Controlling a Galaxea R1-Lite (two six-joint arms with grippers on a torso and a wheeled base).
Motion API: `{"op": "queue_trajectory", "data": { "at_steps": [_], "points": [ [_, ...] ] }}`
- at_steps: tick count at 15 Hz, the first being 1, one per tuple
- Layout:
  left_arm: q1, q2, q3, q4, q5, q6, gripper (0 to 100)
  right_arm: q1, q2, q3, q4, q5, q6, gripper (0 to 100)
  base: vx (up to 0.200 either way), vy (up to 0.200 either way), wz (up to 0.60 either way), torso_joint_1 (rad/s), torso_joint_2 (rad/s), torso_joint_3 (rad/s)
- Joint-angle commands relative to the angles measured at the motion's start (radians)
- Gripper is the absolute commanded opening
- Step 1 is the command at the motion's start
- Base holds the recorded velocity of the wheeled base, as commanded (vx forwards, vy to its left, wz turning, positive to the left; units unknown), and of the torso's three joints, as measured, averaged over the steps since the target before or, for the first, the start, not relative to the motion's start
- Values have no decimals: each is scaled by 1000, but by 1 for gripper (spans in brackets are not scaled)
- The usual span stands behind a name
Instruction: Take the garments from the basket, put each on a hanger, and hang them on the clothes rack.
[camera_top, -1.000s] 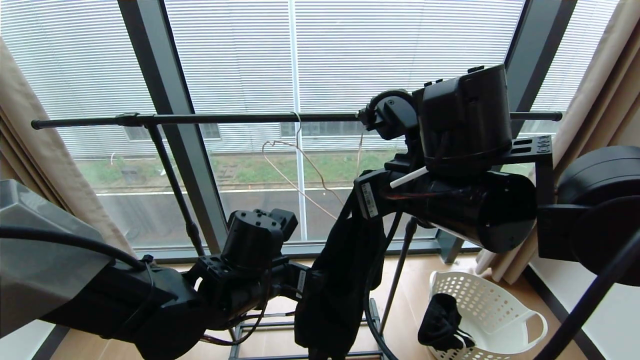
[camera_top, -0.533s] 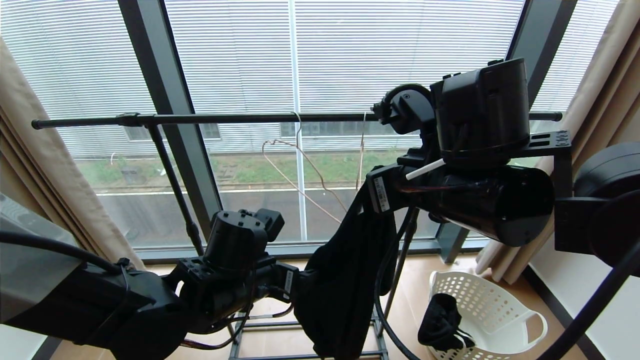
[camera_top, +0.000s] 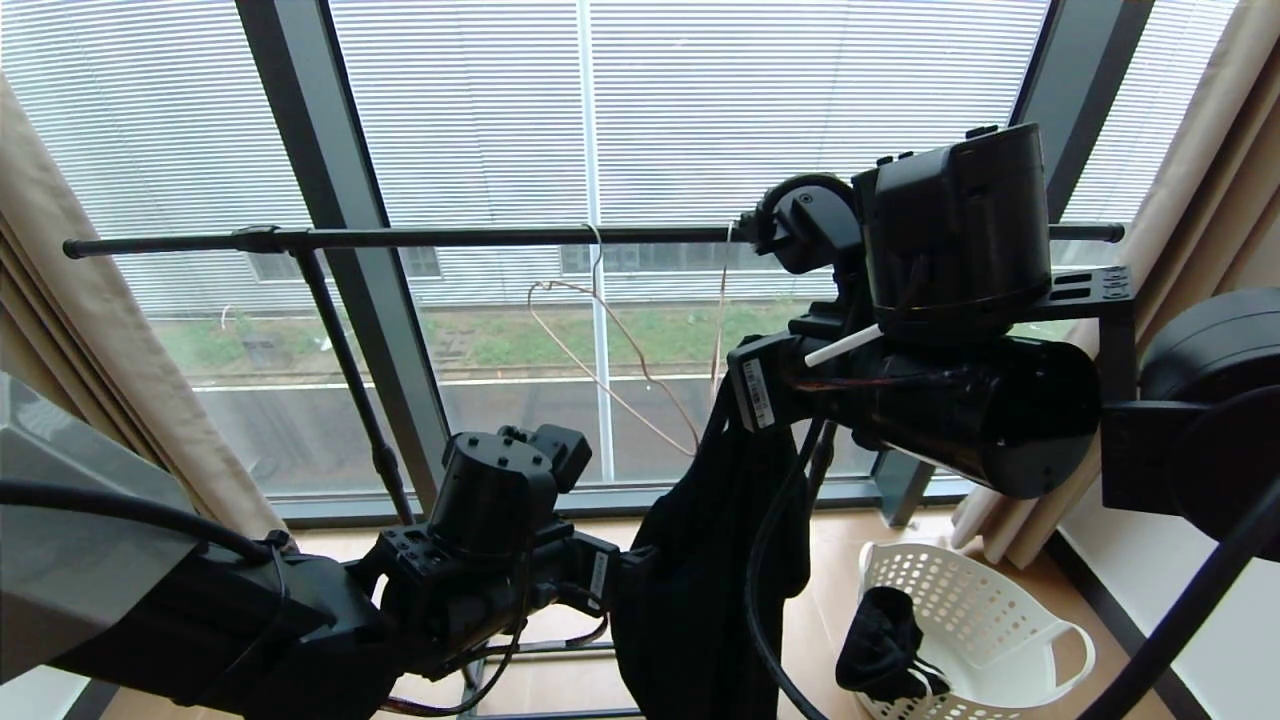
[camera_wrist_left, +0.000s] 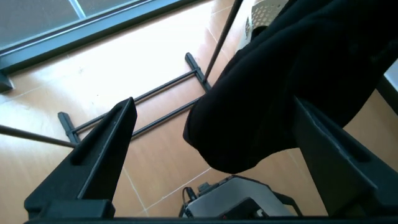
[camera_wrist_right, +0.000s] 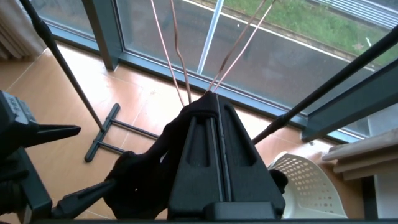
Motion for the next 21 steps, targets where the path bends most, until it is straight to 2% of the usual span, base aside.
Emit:
{"op": "queue_trajectory", "data": {
  "at_steps": [1,7,10,13,15,17,21],
  "points": [
    [-6,35,-46,0,1,-1,100,12,2,0,2,0,0,0,0,0,0,0,0,0],
    [-3,81,-130,2,1,6,100,22,4,8,4,0,0,0,0,0,0,0,0,0],
    [-10,79,-128,2,1,8,100,22,5,8,4,0,0,0,0,0,0,0,0,0],
    [-72,41,-124,2,-4,8,100,22,16,6,1,0,0,0,0,0,0,0,0,0],
    [-81,48,-148,2,-4,14,100,22,19,5,-1,0,-2,0,0,0,0,0,0,0],
    [-61,110,-200,8,10,28,100,24,18,5,-1,0,0,0,0,0,0,0,0,0],
    [3,151,-210,8,49,26,100,22,13,6,-1,0,0,0,0,0,0,0,0,0]
  ]
}}
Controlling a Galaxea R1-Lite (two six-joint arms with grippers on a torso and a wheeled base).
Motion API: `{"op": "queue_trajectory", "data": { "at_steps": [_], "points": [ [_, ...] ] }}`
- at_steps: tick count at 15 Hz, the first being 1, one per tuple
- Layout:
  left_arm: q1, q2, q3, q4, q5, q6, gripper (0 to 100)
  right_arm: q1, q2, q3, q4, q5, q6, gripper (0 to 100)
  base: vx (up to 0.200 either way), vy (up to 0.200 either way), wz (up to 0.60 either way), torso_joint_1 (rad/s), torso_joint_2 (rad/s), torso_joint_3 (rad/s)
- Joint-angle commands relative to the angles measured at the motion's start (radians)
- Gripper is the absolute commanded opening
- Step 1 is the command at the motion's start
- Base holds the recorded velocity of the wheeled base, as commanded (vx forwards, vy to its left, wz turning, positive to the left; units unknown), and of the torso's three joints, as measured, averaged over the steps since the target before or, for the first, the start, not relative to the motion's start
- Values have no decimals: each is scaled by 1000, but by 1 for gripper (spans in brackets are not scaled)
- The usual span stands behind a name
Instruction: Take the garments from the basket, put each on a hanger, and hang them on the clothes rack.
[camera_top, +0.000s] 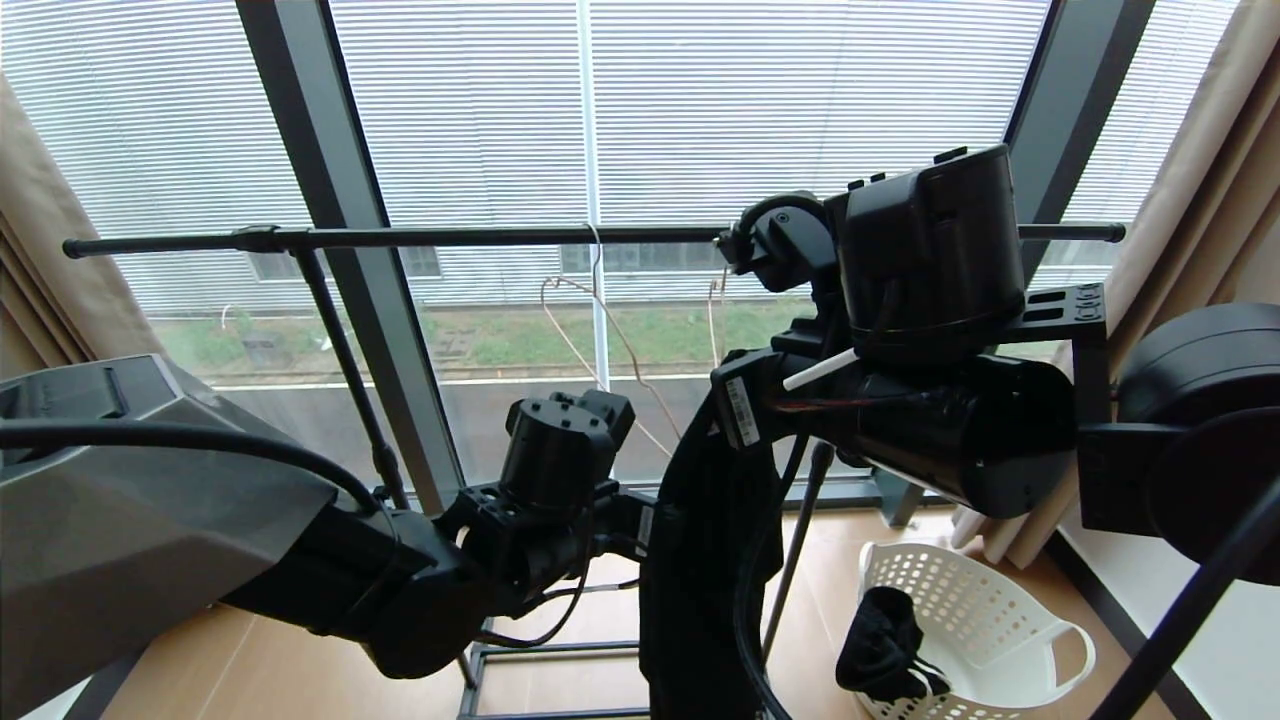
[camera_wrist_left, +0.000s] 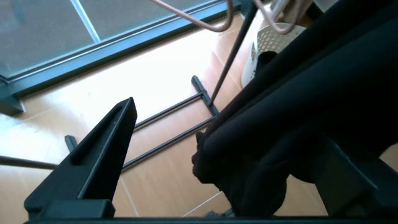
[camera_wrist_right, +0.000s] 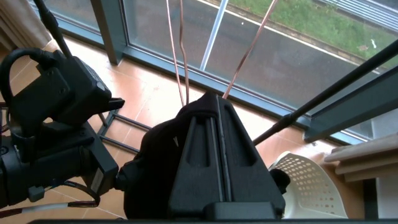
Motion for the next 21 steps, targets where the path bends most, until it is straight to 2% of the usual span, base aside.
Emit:
{"op": "queue_trajectory", "data": {
  "at_steps": [1,7,8,11,16,21],
  "points": [
    [23,16,32,-3,16,-3,100,0,-1,-1,-2,0,0,0,0,0,0,0,0,0],
    [40,-59,103,-9,24,-4,100,0,2,-1,-2,0,0,0,0,0,0,0,0,0],
    [40,-65,103,-9,23,-4,0,0,4,-1,-2,0,0,0,0,0,0,0,0,0],
    [36,-86,106,-9,23,-3,0,-3,8,-1,-2,0,0,0,0,0,0,0,0,0],
    [37,-204,166,-8,24,1,0,-35,43,-4,-3,0,0,0,0,0,0,0,0,0],
    [89,-296,189,15,29,-1,0,-35,13,71,1,4,0,0,0,0,0,0,0,0]
  ]
}}
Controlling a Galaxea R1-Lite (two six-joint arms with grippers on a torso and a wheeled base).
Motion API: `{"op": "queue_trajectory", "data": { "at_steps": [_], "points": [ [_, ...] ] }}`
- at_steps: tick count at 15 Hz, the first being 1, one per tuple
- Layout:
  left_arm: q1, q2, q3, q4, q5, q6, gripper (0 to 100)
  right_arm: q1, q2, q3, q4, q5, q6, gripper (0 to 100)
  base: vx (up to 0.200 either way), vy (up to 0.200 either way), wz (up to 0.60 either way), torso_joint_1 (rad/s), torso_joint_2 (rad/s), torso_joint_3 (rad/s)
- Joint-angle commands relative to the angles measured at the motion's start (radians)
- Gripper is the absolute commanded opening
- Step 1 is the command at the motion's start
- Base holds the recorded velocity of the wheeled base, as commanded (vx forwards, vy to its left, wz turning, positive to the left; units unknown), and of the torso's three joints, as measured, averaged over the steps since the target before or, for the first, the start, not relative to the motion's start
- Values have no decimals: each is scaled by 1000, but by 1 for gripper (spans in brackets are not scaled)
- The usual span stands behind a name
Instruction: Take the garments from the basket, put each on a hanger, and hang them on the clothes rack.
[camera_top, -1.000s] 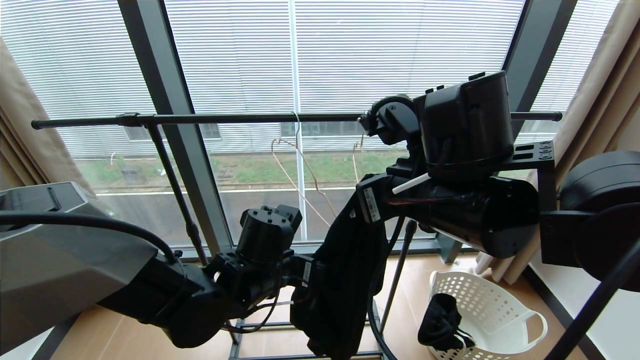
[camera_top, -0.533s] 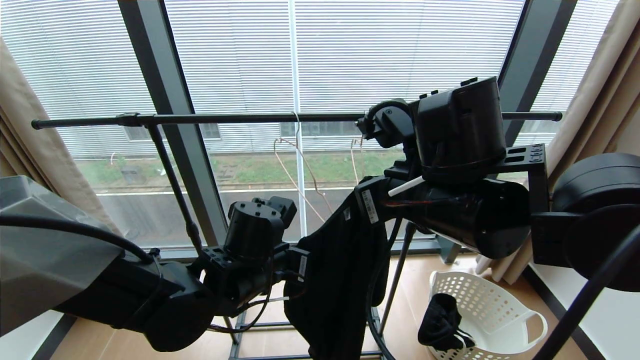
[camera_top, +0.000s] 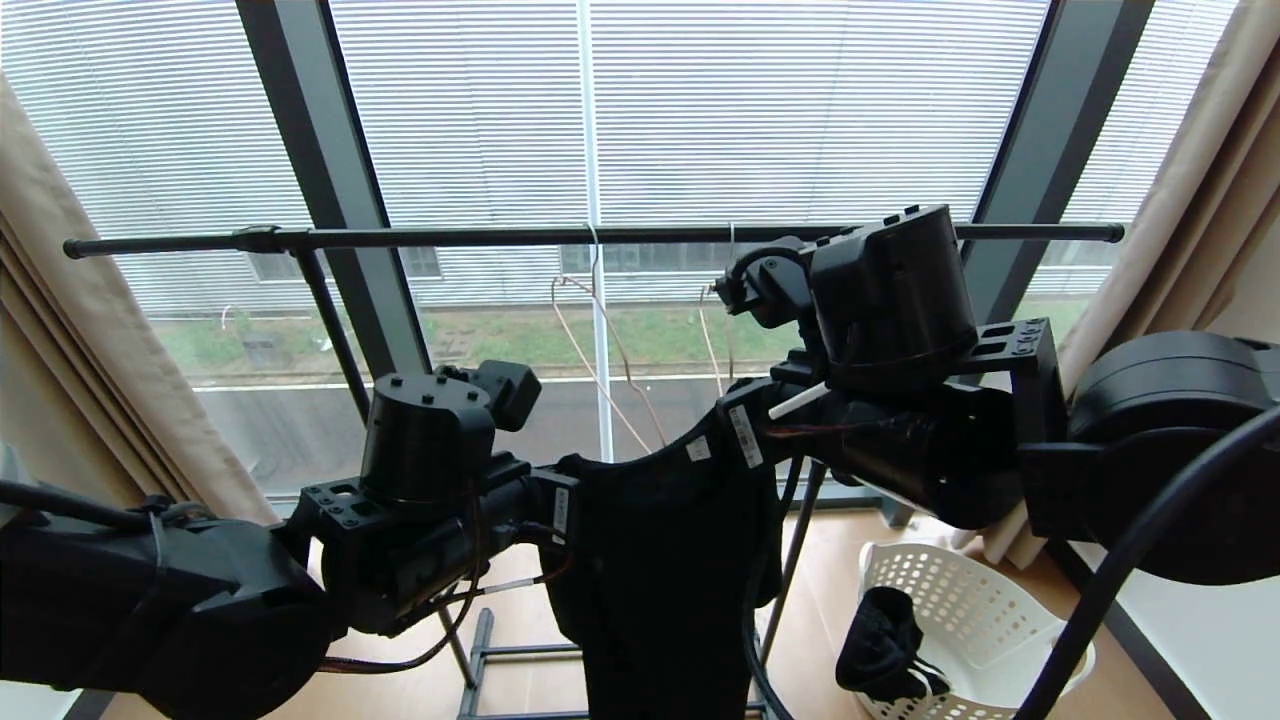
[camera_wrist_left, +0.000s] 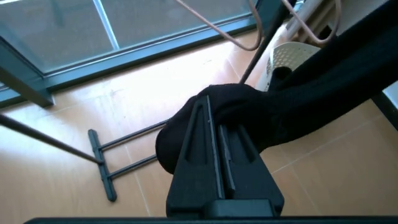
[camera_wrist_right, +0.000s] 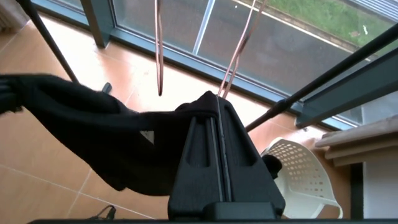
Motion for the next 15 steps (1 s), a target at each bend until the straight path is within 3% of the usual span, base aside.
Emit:
{"op": "queue_trajectory", "data": {
  "at_steps": [1,3,4,6,8,10,15],
  "points": [
    [46,-61,-4,44,4,6,0,0,-43,60,5,3,-7,0,0,0,0,0,0,0],
    [77,-95,-24,125,4,12,0,0,-77,98,6,3,-38,0,0,0,0,0,0,0],
    [86,-152,-46,208,4,14,0,0,-117,138,2,41,-85,0,0,0,0,0,0,0],
    [86,-203,-70,282,4,22,0,0,-134,159,2,113,-113,0,0,0,0,0,0,0],
    [86,-244,-127,394,4,54,0,0,-121,167,0,134,-136,0,0,0,0,0,0,0],
    [84,-249,-162,432,4,61,0,0,-112,167,-2,205,-154,0,0,0,0,0,0,0],
    [72,-299,-190,515,3,72,0,0,-134,161,-5,205,-156,0,0,0,0,0,0,0]
  ]
}}
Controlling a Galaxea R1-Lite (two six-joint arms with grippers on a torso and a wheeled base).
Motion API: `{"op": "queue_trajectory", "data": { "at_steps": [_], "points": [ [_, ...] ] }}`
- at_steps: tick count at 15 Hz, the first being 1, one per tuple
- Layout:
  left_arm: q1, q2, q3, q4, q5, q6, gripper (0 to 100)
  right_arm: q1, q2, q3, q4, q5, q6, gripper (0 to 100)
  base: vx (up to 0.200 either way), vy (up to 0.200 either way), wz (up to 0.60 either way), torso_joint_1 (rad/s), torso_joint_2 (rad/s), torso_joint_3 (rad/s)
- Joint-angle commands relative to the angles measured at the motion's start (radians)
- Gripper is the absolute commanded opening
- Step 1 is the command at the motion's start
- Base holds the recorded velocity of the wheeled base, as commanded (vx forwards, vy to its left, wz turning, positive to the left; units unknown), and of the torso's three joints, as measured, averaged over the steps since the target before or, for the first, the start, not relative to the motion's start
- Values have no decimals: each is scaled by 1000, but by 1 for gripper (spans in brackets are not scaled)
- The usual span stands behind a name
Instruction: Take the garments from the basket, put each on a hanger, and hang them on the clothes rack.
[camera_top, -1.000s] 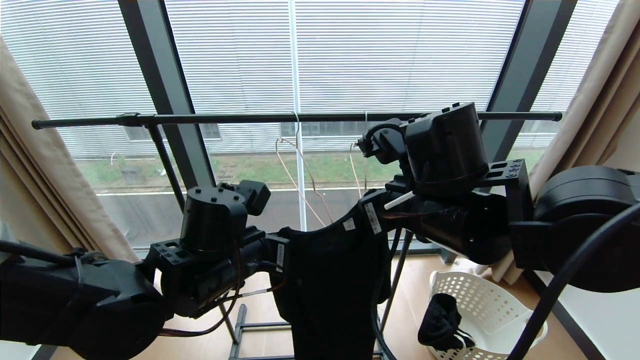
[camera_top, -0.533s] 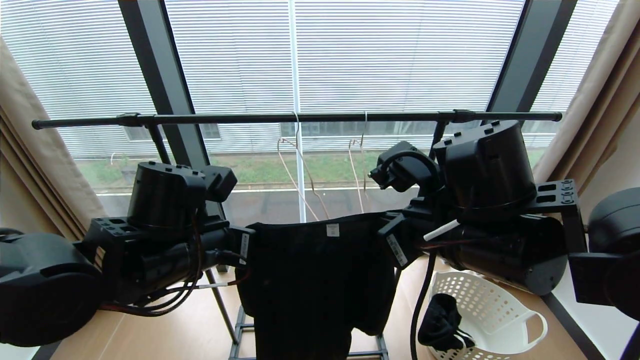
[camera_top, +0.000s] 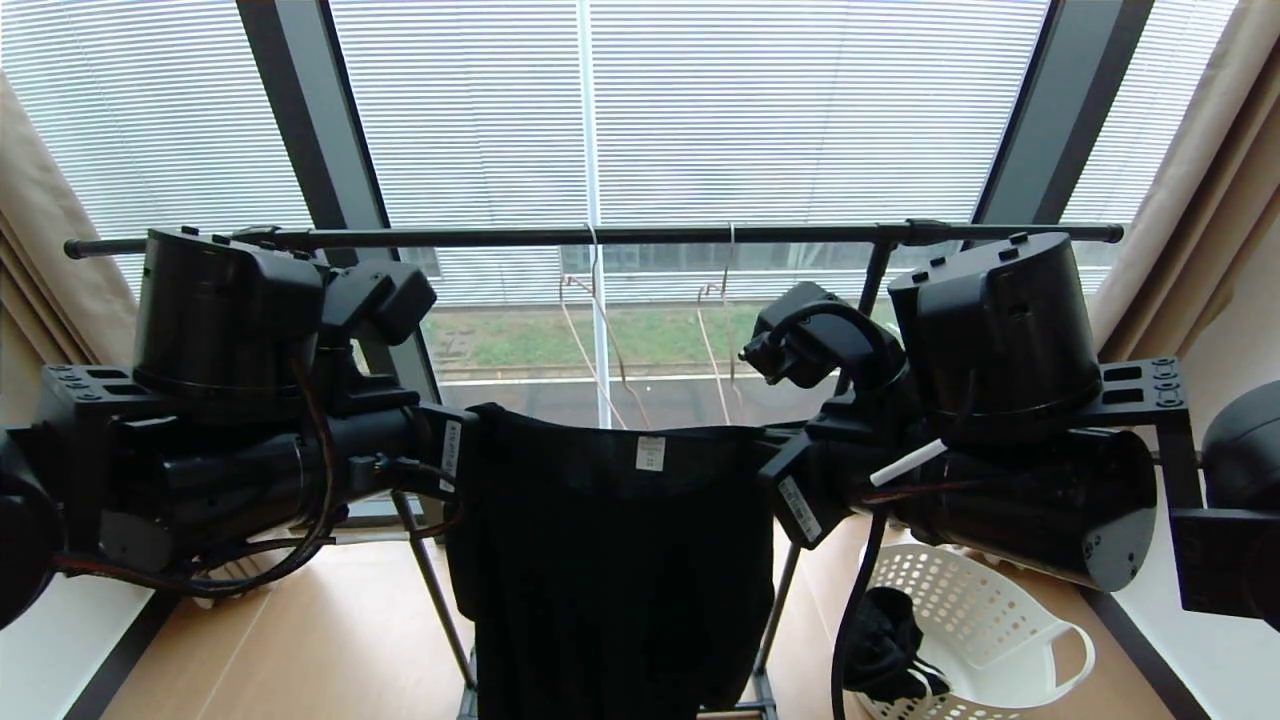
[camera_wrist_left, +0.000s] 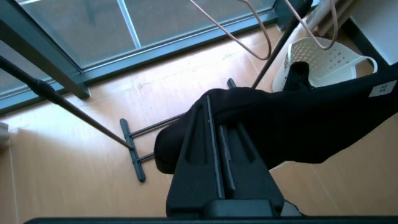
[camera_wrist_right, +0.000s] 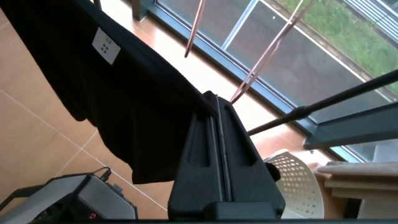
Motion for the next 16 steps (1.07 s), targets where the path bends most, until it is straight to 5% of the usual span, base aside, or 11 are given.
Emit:
{"op": "queue_trajectory", "data": {
  "at_steps": [1,9,14,16],
  "points": [
    [-5,-25,-5,4,0,2,0,0,-5,-5,-1,-12,1,0,0,0,0,0,0,0],
    [-24,17,-221,97,-8,88,0,-38,-3,-106,14,-40,-16,0,0,0,0,0,0,0],
    [-14,138,-413,108,-23,139,0,-47,-158,-72,114,-34,-93,0,0,0,0,0,0,0],
    [-19,224,-525,109,-23,157,0,63,-224,-74,235,-26,-87,0,0,0,0,0,0,0]
  ]
}}
